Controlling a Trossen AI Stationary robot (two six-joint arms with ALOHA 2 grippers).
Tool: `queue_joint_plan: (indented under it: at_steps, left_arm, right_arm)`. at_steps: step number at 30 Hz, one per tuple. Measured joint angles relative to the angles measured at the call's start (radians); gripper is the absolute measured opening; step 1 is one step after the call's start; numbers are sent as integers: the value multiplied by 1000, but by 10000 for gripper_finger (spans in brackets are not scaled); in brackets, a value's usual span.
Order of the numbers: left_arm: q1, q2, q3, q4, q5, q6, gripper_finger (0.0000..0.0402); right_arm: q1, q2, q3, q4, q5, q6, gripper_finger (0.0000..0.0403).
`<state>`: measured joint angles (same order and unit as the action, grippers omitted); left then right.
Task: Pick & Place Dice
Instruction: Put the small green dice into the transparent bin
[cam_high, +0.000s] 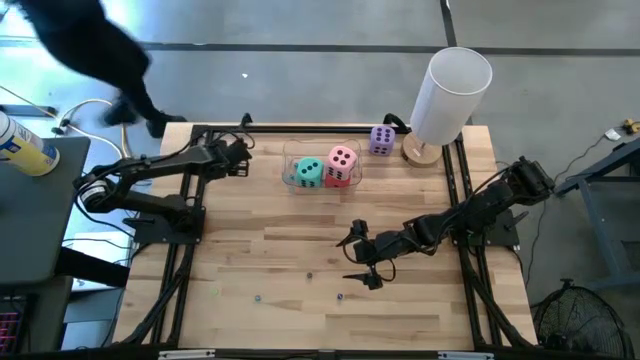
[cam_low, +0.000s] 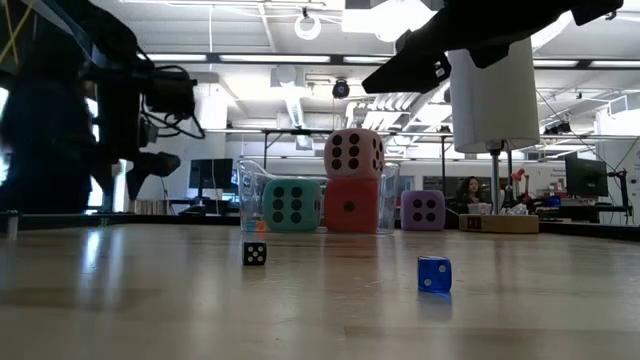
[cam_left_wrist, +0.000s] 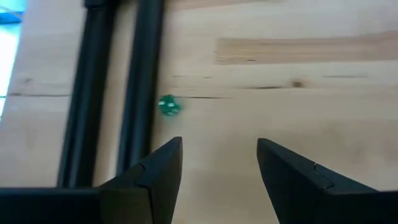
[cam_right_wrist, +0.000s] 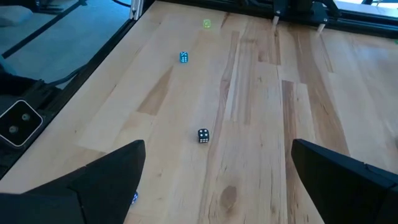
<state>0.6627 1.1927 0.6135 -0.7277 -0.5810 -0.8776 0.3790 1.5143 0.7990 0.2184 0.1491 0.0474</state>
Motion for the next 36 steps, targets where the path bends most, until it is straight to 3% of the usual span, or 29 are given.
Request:
queue_joint_plan:
  at_steps: [12, 25, 36]
  left_arm:
    - [44, 88, -45, 41, -6, -144, 197]
    - [131, 233, -42, 132, 1, -184, 197]
    - [200, 241, -71, 251, -46, -91, 197]
  right_arm:
    - [0, 0, 0, 3, 3, -25, 396]
    - [0, 0, 0, 2, -2, -37, 396]
    - [1, 0, 0, -4, -4, -19, 396]
